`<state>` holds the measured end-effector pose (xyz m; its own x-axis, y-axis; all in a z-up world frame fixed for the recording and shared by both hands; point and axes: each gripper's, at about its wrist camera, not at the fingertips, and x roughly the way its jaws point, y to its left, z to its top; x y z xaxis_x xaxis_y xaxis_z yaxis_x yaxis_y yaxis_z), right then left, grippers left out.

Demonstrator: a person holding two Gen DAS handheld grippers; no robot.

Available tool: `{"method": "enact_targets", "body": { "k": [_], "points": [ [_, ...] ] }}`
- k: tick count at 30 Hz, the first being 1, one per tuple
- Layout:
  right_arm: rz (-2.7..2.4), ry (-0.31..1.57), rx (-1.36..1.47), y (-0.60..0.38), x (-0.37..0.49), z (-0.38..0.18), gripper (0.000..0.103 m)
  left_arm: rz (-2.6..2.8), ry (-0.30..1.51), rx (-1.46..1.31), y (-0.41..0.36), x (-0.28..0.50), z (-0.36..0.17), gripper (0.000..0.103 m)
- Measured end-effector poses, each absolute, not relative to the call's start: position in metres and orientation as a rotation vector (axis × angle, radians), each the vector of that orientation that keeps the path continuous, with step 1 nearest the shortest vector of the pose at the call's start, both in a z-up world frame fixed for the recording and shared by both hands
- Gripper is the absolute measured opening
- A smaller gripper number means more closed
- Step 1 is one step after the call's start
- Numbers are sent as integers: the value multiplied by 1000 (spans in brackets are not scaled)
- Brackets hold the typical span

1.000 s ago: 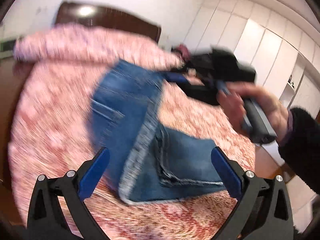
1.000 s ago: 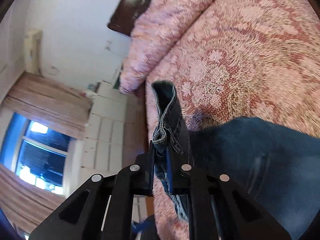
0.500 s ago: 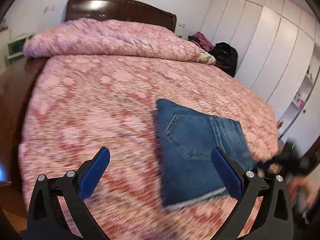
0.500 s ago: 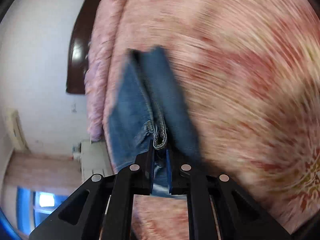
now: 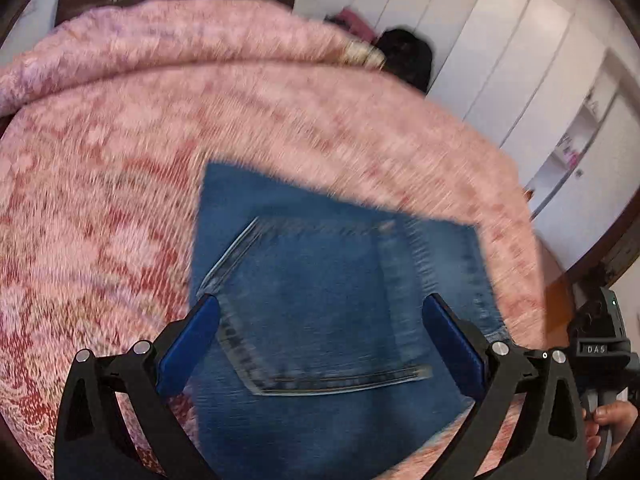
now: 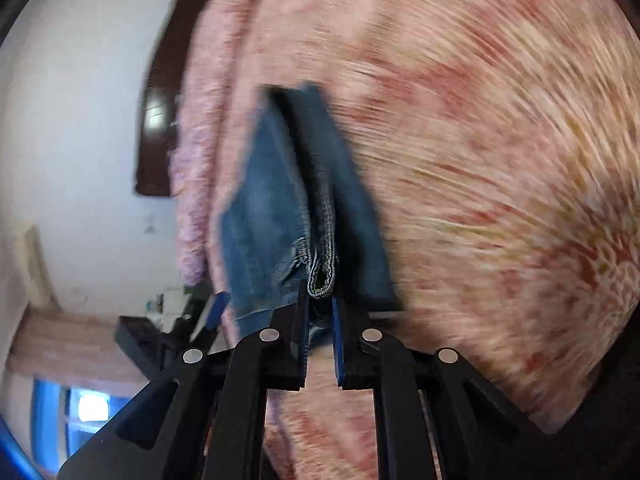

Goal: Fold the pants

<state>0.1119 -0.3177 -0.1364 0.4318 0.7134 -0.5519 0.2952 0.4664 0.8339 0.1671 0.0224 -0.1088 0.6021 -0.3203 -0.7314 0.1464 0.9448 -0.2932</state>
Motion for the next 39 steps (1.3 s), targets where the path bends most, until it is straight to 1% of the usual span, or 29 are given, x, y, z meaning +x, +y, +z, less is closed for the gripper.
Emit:
{"method": "enact_targets", "body": {
  "k": [2,4,5,7,9,10,11,14,16,19,22,25,26,27,30,31,32,34,37,39],
  "points": [
    [344,1152,1127,-318,116,-147,8,-266,912,-169,22,168,-122,101],
    [362,1173,1064,-312,121,-139,8,-258,916,-113,17,167,-128,101],
    [359,1182,1069,-311,120,-136,12,-256,921,-83,13,166,-131,101],
    [353,1212,1092,-310,121,-132,15,-253,916,-86,12,165,-135,101],
    [331,1211,1030,-313,120,-115,23,-261,901,-122,17,163,-137,101],
    [332,1195,991,-312,123,-105,31,-261,891,-117,16,161,-138,101],
    [330,1173,952,-313,126,-94,36,-259,882,-111,16,160,-139,101],
    [368,1080,930,-309,155,-67,37,-256,869,-111,15,158,-139,101],
    [390,1056,865,-294,187,-55,37,-254,870,-109,14,158,-138,101],
    [412,1049,791,-266,227,-51,37,-255,869,-110,14,157,-138,101],
    [388,1077,805,-260,264,-69,37,-254,870,-108,14,157,-139,101],
    [312,1166,832,-259,285,-104,37,-254,875,-103,13,157,-137,101],
    [310,1188,853,-260,290,-115,33,-253,876,-100,13,157,-137,101],
    [294,1187,847,-261,292,-121,30,-252,877,-96,12,157,-136,101],
    [280,1184,804,-260,282,-113,30,-244,880,-90,12,158,-137,101],
    [276,1191,781,-259,274,-108,32,-243,879,-94,12,158,-137,101],
    [268,1198,763,-259,266,-103,39,-242,879,-96,12,158,-138,101],
    [315,1193,777,-262,240,-94,46,-241,876,-97,12,158,-138,101],
    [399,1229,820,-256,210,-96,47,-241,873,-100,11,157,-138,101],
    [404,1274,826,-257,190,-107,47,-241,873,-101,12,158,-138,101]
  ]
}}
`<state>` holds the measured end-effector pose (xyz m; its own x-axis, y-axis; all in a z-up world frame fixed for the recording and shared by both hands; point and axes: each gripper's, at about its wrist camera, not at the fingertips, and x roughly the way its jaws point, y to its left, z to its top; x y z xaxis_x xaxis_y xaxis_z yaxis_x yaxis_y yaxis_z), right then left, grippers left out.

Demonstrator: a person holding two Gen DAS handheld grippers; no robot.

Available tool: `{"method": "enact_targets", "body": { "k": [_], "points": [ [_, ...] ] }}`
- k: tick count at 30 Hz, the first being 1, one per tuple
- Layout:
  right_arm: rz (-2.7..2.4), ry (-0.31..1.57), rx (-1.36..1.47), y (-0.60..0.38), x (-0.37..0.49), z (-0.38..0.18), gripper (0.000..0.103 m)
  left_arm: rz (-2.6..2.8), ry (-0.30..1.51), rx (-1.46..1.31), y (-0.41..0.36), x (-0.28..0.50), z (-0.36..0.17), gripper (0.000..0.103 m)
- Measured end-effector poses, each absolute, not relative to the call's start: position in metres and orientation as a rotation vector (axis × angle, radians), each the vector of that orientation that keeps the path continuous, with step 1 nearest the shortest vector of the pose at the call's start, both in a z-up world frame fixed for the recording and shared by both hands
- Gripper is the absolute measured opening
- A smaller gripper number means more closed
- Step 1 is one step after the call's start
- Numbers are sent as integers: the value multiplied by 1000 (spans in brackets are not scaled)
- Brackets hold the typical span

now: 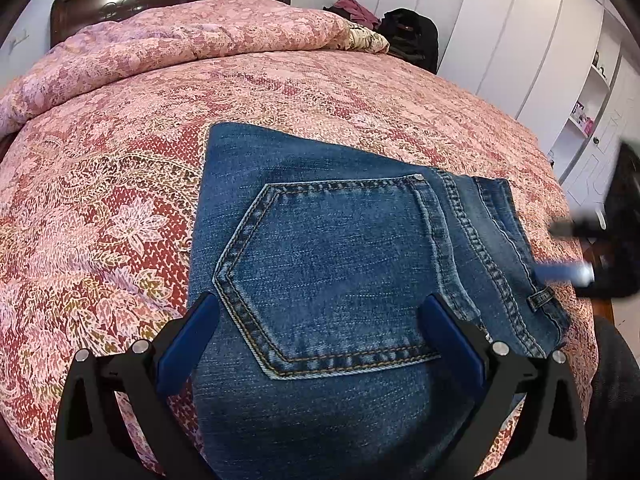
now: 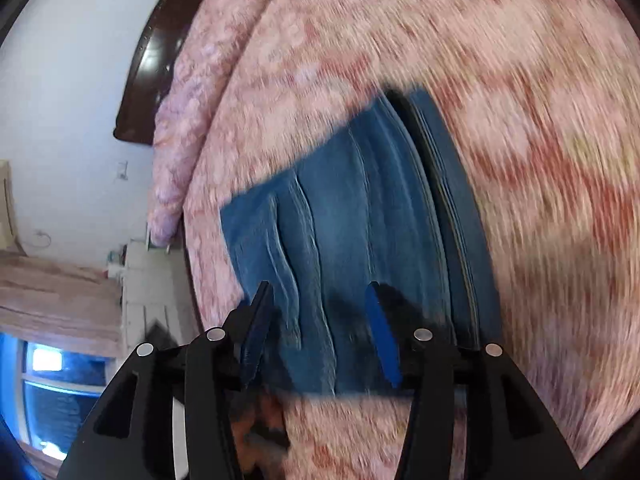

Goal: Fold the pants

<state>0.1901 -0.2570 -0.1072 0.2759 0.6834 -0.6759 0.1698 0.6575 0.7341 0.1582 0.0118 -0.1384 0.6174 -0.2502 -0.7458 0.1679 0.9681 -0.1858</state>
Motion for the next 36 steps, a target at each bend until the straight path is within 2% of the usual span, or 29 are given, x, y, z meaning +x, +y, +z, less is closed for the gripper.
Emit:
{"method": "enact_targets", "body": {
  "k": [7,10,13,15,17,18,24,25,27,28,29,33,36],
  "points": [
    [436,1221,1011,-278,176,-139,43,-296,891,-144,29,148,-124,101],
    [473,1215,984,-281,174,-140,43,-319,885,-302,70,132,-121,101],
    [480,1204,999,-282,172,-143,43,-388,897,-580,116,124,-137,100],
    [484,1200,998,-286,167,-144,43,-432,928,-661,125,126,-148,89],
    [484,1202,999,-287,164,-144,43,-510,967,-703,119,132,-157,73],
    [483,1205,998,-288,164,-145,43,-551,982,-733,115,134,-160,69],
    [486,1203,999,-291,165,-145,43,-583,1024,-769,107,128,-172,65],
    [488,1201,1004,-291,165,-144,43,-575,1025,-773,108,127,-173,59],
    [489,1206,1029,-294,165,-144,43,-515,1047,-720,105,125,-178,40],
    [477,1206,1035,-298,164,-142,44,-504,1043,-719,105,123,-179,36],
    [454,1195,1021,-303,162,-136,48,-491,1035,-726,106,120,-179,34],
    [441,1121,989,-326,153,-111,48,-443,1035,-648,96,118,-177,33],
    [434,1163,976,-331,149,-113,48,-447,1033,-660,93,117,-178,33]
  ]
}}
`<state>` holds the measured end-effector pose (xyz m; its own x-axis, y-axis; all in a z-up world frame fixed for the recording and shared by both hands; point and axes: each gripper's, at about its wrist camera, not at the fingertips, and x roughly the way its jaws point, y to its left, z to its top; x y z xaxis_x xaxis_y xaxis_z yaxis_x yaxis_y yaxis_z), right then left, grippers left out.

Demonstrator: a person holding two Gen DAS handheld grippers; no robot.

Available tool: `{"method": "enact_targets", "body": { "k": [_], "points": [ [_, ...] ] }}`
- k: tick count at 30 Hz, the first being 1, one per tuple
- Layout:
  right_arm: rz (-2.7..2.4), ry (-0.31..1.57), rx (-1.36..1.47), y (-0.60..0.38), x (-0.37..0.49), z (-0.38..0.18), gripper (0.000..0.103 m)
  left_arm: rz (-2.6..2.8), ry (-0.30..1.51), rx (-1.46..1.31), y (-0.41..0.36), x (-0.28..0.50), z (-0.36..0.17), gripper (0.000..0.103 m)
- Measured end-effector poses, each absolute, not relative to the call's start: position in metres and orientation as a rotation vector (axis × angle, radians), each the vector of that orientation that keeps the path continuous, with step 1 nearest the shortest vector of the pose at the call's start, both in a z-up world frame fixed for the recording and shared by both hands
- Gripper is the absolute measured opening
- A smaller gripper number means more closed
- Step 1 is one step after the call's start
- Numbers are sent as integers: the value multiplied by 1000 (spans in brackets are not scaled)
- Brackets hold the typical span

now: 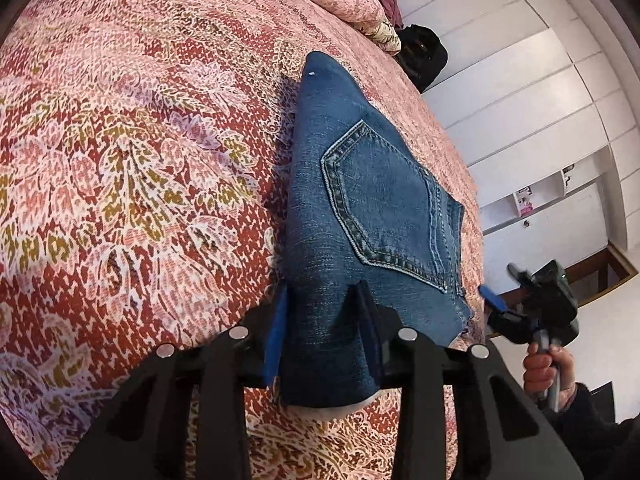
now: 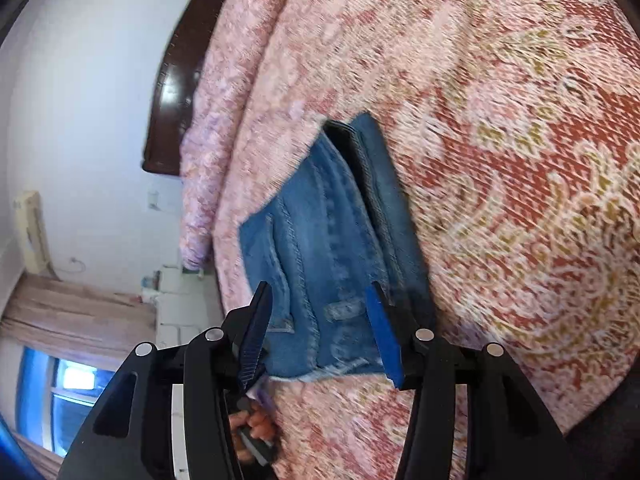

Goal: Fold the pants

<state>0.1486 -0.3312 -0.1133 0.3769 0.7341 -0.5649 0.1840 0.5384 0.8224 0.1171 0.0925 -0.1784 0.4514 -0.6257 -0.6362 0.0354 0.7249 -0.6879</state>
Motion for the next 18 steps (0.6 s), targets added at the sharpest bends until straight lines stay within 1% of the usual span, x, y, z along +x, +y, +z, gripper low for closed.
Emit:
{"method": "enact_targets", "body": {
  "k": [3,7,14,18],
  "points": [
    [406,1211,1006,-332,137,-127,48,-447,1032,-656,96,118,-178,34],
    [386,1192,1028,-338,125,-128,48,-450,1030,-661,97,117,-178,34],
    [372,1224,1042,-347,104,-135,48,-449,1029,-658,95,117,-179,34],
    [375,1209,1047,-345,107,-138,48,-447,1029,-655,94,116,-178,35]
  ]
}}
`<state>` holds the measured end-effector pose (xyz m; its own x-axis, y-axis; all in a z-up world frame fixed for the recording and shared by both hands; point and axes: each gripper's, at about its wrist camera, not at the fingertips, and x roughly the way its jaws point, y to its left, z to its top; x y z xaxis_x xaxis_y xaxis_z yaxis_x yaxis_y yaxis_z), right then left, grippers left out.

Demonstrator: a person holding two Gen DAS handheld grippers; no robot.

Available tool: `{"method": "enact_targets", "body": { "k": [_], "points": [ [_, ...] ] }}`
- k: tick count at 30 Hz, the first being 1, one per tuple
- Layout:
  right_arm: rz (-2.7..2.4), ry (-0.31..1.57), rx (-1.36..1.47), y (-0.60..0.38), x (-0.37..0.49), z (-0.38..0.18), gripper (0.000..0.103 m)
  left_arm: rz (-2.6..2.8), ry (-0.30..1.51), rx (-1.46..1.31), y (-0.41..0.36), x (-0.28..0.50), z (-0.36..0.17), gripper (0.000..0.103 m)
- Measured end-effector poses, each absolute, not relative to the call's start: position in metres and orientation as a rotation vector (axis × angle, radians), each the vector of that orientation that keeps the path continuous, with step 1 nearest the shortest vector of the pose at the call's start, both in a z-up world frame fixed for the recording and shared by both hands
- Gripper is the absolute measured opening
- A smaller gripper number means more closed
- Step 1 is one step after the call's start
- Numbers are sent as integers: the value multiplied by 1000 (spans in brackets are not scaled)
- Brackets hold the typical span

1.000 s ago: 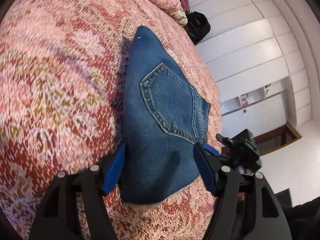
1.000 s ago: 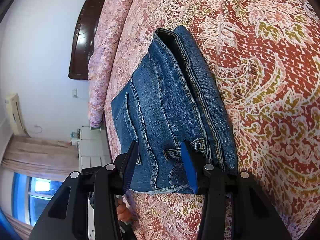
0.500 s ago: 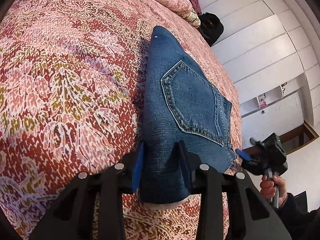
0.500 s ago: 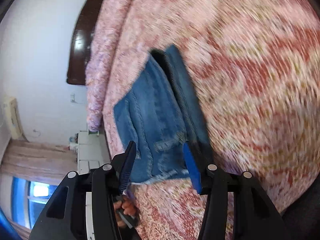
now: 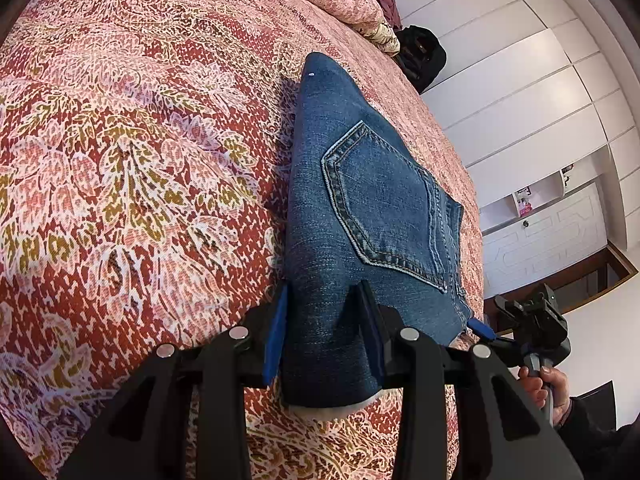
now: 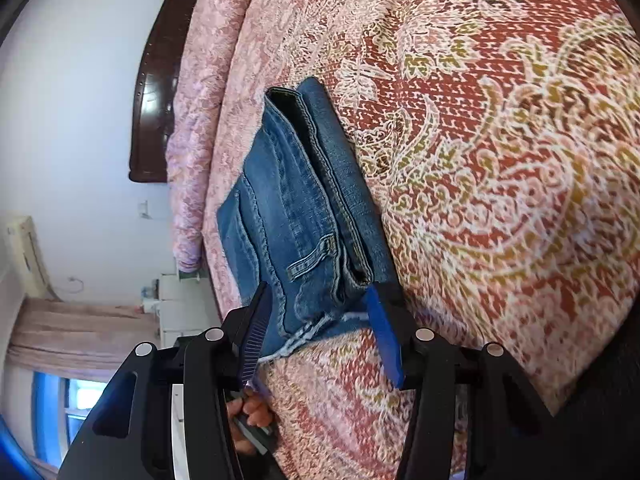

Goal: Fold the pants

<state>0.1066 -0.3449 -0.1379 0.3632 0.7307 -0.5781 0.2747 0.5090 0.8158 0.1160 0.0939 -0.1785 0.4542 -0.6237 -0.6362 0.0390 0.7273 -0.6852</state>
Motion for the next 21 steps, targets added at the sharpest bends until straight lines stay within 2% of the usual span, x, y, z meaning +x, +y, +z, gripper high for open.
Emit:
{"method": "enact_targets", "body": {
  "k": [8,9,10,11,16,19,21],
  "points": [
    [435,1194,829,-306,127,-124,50,-455,1022,-669,95,115,-178,35],
    [432,1198,802,-303,128,-124,47,-456,1021,-670,96,115,-179,35],
    [422,1201,782,-302,130,-125,26,-455,1020,-667,96,115,-179,35],
    [409,1201,765,-302,130,-125,21,-456,1019,-665,96,115,-179,35],
    [435,1139,818,-310,117,-104,15,-445,1017,-627,90,114,-173,38],
    [434,1109,786,-319,110,-86,14,-458,1014,-586,82,115,-167,52],
    [362,1188,774,-330,114,-111,14,-451,1018,-526,72,117,-163,58]
  ]
}}
